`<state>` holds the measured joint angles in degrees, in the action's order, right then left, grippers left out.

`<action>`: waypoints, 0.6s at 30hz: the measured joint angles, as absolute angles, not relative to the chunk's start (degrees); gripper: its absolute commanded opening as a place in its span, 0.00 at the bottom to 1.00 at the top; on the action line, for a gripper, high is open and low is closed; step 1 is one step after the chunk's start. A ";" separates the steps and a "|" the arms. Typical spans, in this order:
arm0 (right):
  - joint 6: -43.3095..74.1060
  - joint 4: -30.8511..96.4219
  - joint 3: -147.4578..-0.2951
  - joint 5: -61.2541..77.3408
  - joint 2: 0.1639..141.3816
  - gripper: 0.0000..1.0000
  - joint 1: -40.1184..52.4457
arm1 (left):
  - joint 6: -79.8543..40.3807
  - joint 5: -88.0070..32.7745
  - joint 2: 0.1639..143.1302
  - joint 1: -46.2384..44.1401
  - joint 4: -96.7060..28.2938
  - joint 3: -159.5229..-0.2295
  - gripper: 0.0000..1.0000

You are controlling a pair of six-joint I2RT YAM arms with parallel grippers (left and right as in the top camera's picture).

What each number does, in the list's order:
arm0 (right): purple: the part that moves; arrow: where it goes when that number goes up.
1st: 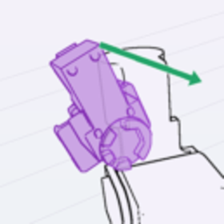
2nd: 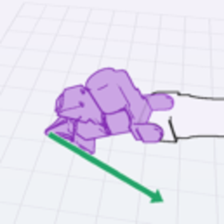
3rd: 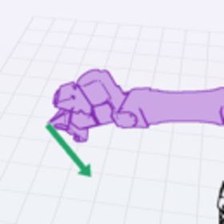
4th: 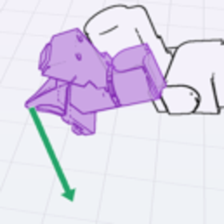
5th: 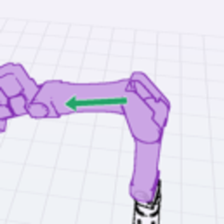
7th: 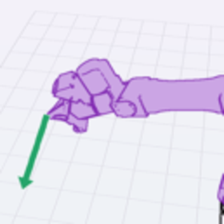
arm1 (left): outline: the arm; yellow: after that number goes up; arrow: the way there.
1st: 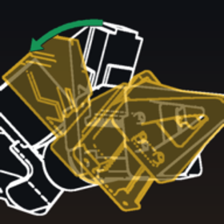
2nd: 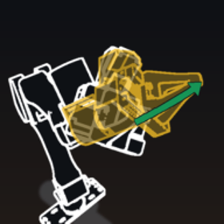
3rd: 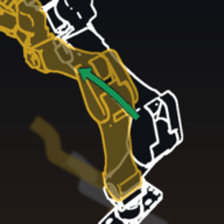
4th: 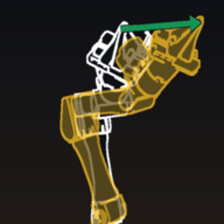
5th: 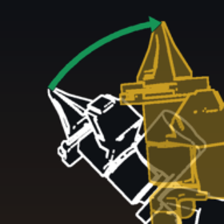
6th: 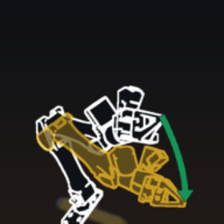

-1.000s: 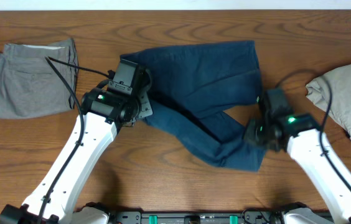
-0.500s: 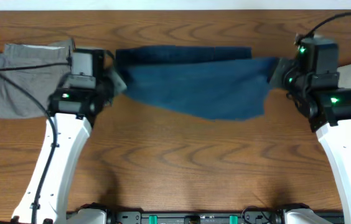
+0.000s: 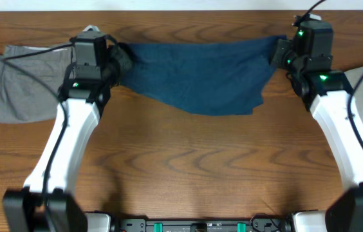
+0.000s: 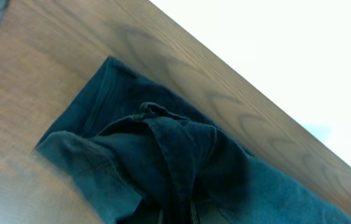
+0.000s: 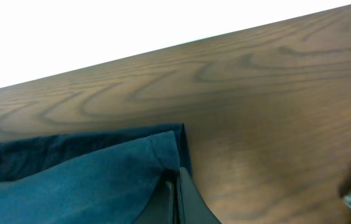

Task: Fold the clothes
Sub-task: 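Lift the shorts with both grippers and lay them flat near the far edge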

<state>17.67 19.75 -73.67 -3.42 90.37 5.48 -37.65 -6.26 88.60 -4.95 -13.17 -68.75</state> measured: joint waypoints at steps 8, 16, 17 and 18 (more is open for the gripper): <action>17.52 7.27 -73.78 -3.46 99.18 0.01 5.48 | -37.36 -6.46 100.55 -4.91 6.74 -68.84 0.24; 19.38 -3.33 -73.89 -2.98 108.57 0.72 5.45 | -33.63 -6.92 107.94 -4.43 12.88 -69.06 0.90; 19.55 -3.25 -73.89 -2.76 108.84 0.69 5.45 | -32.60 -7.18 108.07 -4.14 11.68 -69.06 0.90; 19.51 -3.18 -73.89 -2.37 108.92 0.64 5.45 | -31.75 -7.16 108.09 -3.88 10.68 -69.06 0.90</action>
<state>19.51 -3.18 -73.89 -2.37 108.92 5.45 -31.75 -7.16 108.09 -3.88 10.68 -69.06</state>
